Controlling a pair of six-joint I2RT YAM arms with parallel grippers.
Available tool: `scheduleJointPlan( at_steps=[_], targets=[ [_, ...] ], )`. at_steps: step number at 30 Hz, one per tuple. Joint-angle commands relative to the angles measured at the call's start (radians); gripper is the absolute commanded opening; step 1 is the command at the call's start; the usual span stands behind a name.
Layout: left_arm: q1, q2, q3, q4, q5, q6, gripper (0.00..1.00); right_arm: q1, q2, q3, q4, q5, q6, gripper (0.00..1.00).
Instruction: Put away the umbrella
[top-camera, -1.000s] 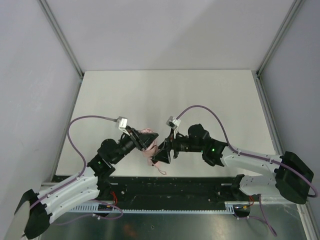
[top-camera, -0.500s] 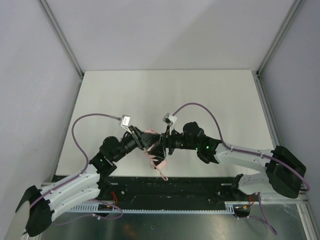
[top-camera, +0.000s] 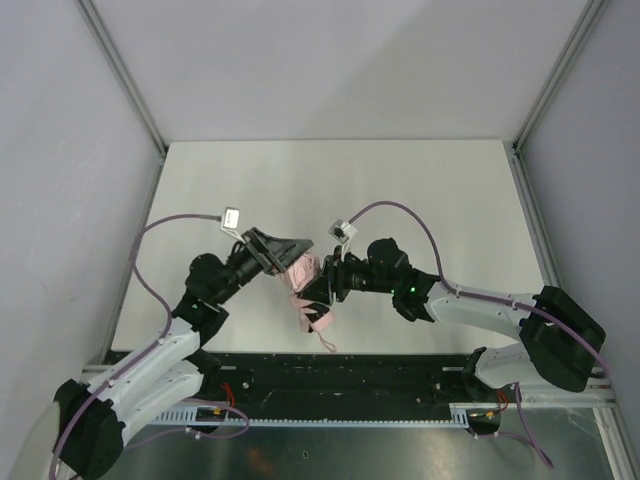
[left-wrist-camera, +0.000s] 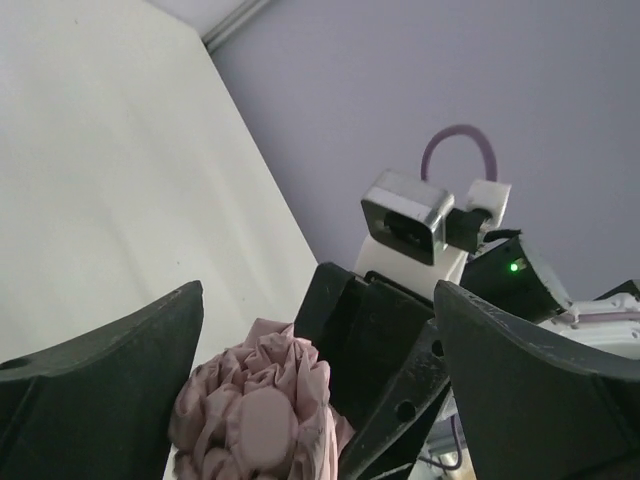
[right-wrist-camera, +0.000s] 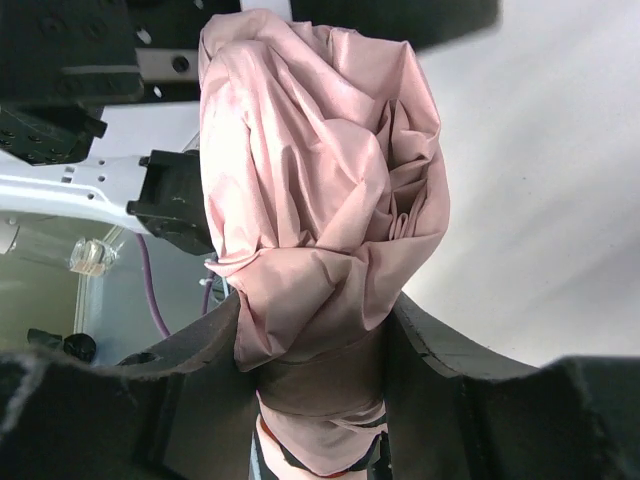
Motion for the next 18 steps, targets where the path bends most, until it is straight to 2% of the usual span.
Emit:
scheduleJointPlan(
  at_steps=[1, 6, 9, 11, 15, 18],
  targets=[
    [0.124, -0.028, 0.033, 0.048, 0.144, -0.040, 0.99, -0.036, -0.013, 0.036, 0.034, 0.015, 0.017, 0.22],
    [0.301, -0.039, -0.008, -0.028, 0.269, -0.046, 0.99, -0.140, -0.010, 0.037, 0.001, 0.046, 0.030, 0.23],
    [0.407, -0.034, -0.032, -0.073, 0.354, -0.034, 0.99, -0.268, 0.011, 0.040, -0.023, 0.053, 0.012, 0.25],
    [0.438, -0.020, -0.036, -0.079, 0.403, -0.024, 0.99, -0.378, 0.051, 0.058, -0.043, 0.057, 0.003, 0.26],
    [0.449, 0.024, -0.014, -0.082, 0.495, 0.010, 0.99, -0.566, 0.235, 0.243, -0.155, 0.080, -0.072, 0.28],
    [0.448, 0.029, -0.012, -0.083, 0.535, 0.024, 1.00, -0.688, 0.430, 0.439, -0.205, 0.032, -0.089, 0.29]
  ],
)
